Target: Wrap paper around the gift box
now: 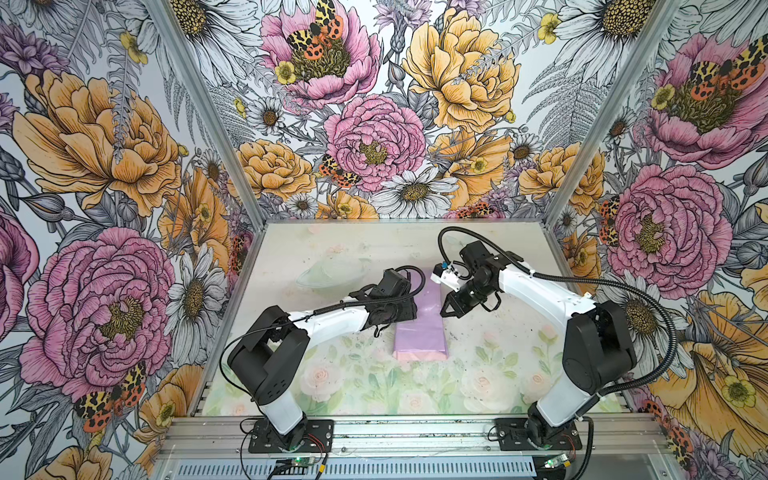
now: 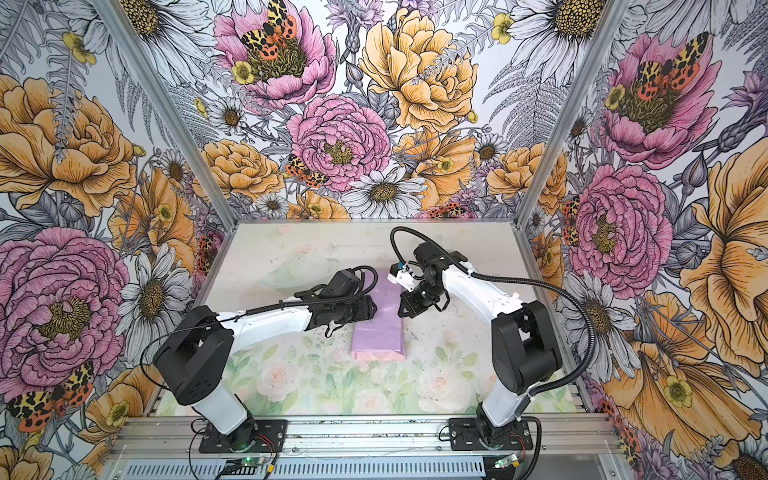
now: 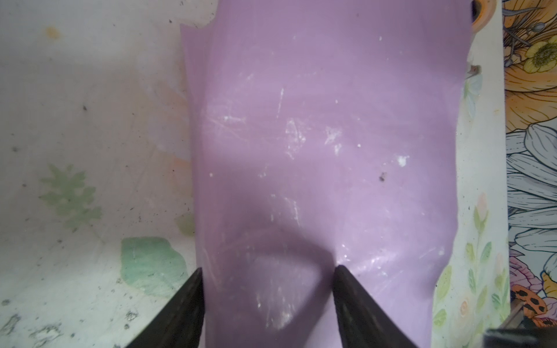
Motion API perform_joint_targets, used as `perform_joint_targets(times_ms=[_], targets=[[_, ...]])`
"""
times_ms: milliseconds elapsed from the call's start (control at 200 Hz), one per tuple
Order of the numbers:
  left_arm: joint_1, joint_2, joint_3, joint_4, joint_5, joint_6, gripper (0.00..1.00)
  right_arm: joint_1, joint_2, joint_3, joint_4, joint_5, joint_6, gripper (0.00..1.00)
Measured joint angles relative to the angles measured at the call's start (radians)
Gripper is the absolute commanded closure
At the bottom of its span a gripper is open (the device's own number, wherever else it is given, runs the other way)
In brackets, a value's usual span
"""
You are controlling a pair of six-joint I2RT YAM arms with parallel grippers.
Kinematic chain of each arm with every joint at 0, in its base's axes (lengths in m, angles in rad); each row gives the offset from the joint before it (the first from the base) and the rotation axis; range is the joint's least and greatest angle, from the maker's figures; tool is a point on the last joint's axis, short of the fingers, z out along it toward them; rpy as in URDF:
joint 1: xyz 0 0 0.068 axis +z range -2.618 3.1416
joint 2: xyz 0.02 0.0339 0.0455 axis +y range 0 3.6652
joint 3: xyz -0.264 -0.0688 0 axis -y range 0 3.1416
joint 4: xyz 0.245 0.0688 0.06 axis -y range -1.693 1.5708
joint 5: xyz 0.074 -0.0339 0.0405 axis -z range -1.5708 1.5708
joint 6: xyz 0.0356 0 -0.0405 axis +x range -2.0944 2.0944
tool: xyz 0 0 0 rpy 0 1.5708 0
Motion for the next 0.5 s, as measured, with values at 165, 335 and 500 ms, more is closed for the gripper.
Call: perform_joint_targets(times_ms=[165, 335, 500], targets=[[0.0, 0.0, 0.0, 0.0, 0.0, 0.0, 0.34, -0.002, 0.048, 0.032, -0.027, -0.001, -0.014, 1.0], [0.0, 0.0, 0.0, 0.0, 0.0, 0.0, 0.34, -0.004, 0.083, 0.046, -0.048, 0.0, -0.025, 1.0], [0.0, 0.0, 0.005, -0.006, 0.0, 0.003, 0.34, -0.005, 0.107, 0.068, -0.058, 0.0, -0.029, 1.0]])
